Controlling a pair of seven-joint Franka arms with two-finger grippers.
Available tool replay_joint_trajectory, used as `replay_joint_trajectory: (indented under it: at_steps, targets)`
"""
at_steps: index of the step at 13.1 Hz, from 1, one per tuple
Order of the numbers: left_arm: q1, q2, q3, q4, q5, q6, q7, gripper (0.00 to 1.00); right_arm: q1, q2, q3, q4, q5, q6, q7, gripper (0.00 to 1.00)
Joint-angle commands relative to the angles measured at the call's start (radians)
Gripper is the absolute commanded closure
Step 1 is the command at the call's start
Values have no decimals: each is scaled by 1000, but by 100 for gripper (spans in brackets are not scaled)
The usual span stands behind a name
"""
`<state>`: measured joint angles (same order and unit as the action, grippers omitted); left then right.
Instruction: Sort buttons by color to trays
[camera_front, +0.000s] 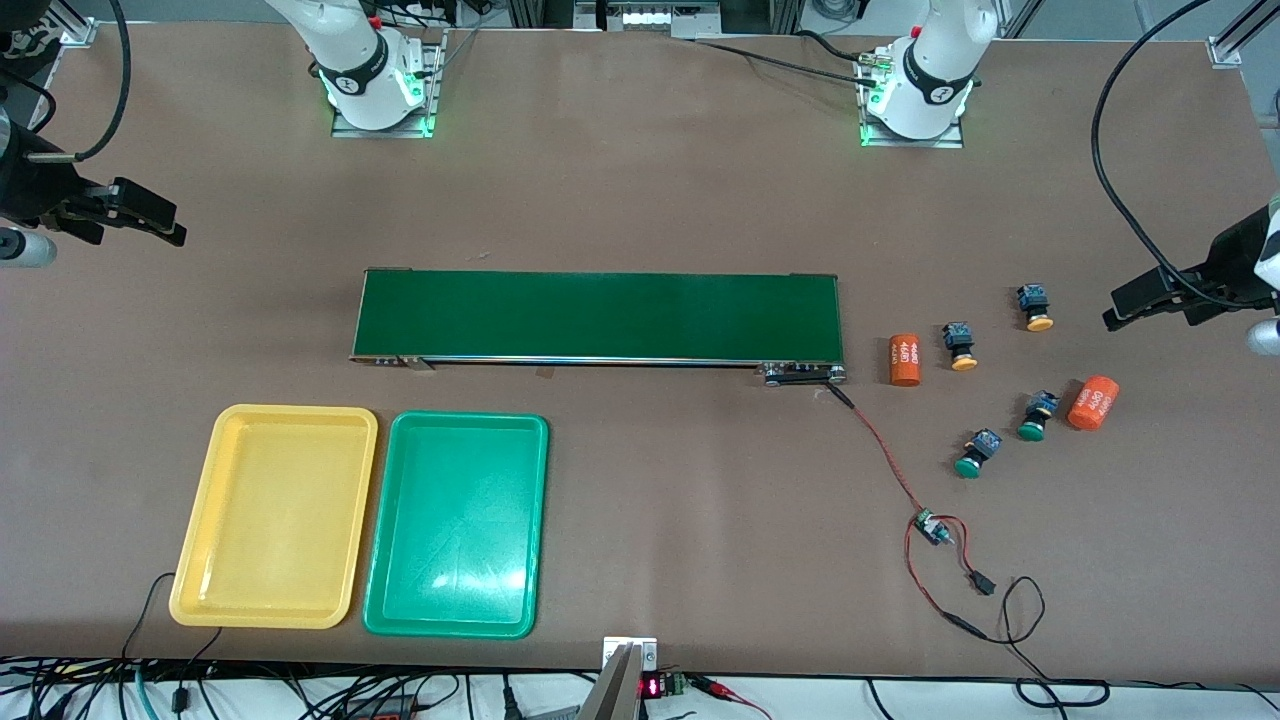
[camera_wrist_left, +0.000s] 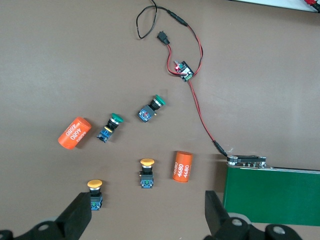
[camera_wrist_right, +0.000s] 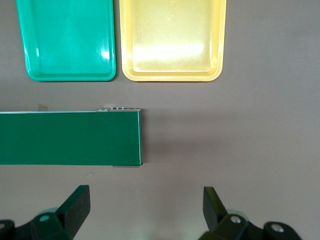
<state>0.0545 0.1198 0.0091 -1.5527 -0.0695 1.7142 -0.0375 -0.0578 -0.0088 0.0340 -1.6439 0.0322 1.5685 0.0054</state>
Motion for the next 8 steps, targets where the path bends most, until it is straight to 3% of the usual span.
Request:
replay_joint_trajectory:
  at_steps: [1, 8]
  targets:
    - [8, -15, -18, 16, 22, -66, -13, 0, 4, -6, 1, 1, -9, -10, 16, 0]
    - [14, -23, -6, 37, 22, -79, -4, 0, 3, 0, 3, 6, -18, -1, 10, 0]
